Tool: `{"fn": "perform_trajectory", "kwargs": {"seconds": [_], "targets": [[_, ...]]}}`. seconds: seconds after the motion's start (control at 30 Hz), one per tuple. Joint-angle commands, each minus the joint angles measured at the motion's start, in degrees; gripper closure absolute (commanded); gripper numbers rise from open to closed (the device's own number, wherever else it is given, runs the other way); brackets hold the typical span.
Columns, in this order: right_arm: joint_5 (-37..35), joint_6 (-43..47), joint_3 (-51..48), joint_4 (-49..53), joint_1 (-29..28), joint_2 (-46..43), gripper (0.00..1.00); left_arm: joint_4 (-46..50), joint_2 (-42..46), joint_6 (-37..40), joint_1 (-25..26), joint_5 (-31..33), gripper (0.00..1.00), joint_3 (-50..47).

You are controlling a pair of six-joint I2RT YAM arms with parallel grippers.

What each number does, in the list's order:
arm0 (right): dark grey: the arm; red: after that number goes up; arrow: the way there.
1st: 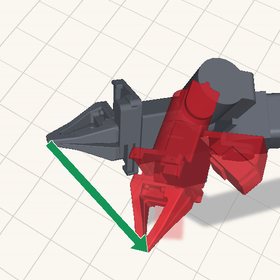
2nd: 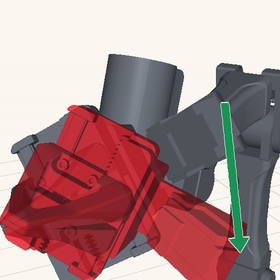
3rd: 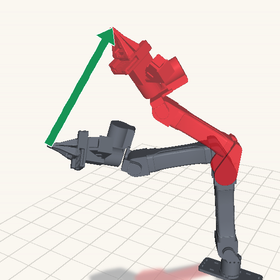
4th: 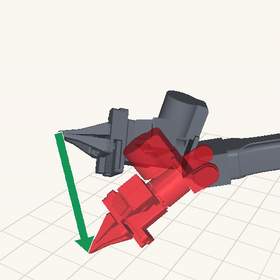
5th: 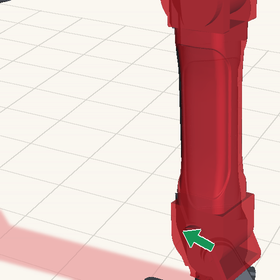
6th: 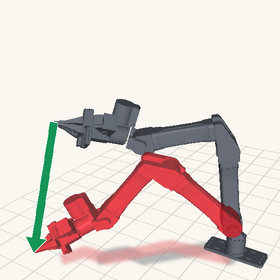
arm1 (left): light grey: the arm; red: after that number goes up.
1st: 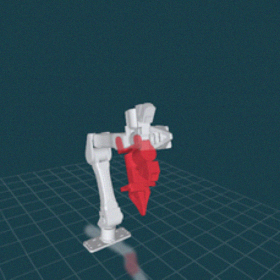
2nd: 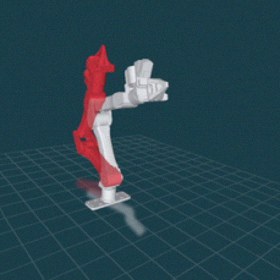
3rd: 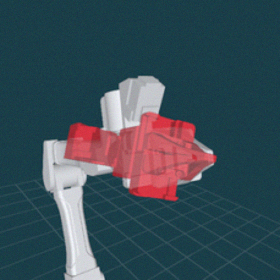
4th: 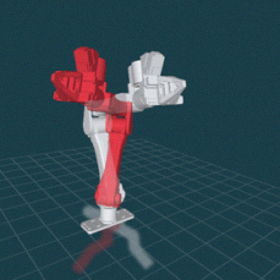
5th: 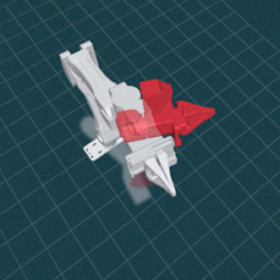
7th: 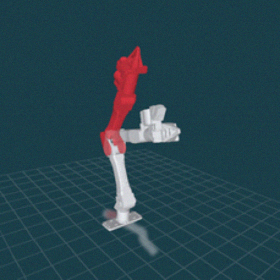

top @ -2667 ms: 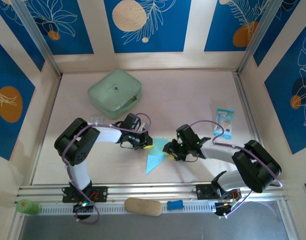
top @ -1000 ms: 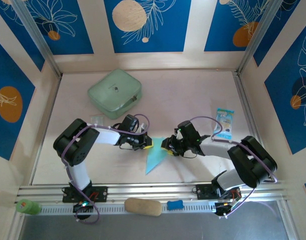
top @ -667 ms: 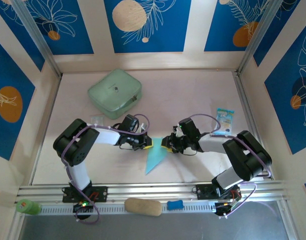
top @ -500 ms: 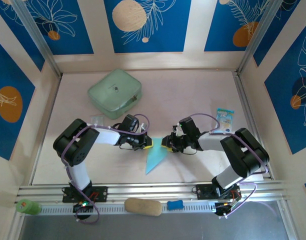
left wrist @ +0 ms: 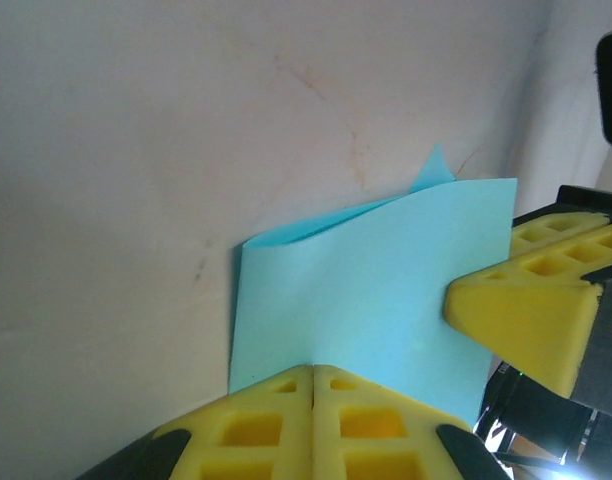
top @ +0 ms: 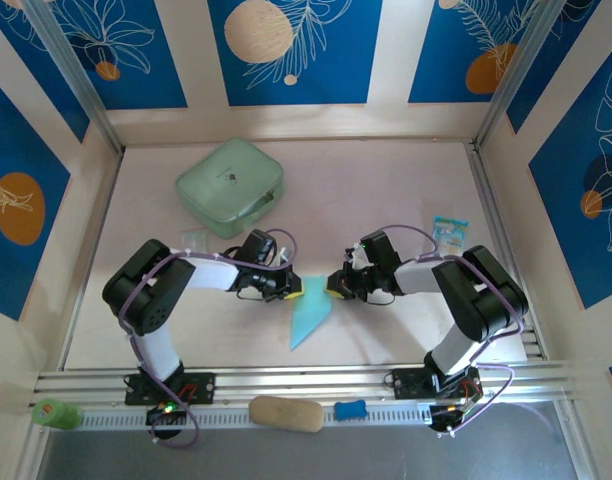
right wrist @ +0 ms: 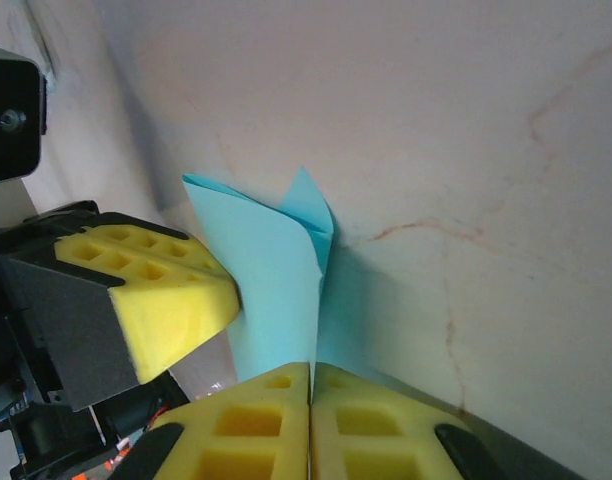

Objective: Fold a paper plane with a square sheet of paper (pick it up from the middle)
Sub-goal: Fold the wing for the fifth time at the center of the table.

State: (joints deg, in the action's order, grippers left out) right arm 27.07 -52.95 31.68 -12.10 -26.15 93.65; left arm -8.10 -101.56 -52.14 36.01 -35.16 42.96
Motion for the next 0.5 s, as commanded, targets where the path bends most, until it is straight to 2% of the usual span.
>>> {"fn": "perform_trajectory", "kwargs": {"seconds": [0.0, 0.13, 0.27, 0.33, 0.47], "targets": [[0.73, -1.46, -0.12, -1.6, 0.05, -0.91, 0.95, 2.91, 3.32, 0.5, -0.55, 1.24, 0.9, -0.87], [-4.71, -6.3, -1.76, -0.27, -0.61, -5.51, 0.99, 3.56, 7.34, 1.87, -0.28, 2.44, 0.79, -0.55], [-13.09, -14.82, -4.08, 3.36, -0.65, -11.48, 1.0, 4.97, 10.87, 4.95, 0.78, 4.66, 0.74, -0.42], [-17.05, -19.7, -5.31, 5.79, -0.57, -14.78, 1.0, 6.66, 12.81, 7.82, 2.07, 6.67, 0.72, -0.17], [-19.73, -24.57, -6.24, 8.4, -0.48, -19.32, 1.0, 11.7, 16.29, 15.58, 6.76, 12.78, 0.67, 1.25]]}}
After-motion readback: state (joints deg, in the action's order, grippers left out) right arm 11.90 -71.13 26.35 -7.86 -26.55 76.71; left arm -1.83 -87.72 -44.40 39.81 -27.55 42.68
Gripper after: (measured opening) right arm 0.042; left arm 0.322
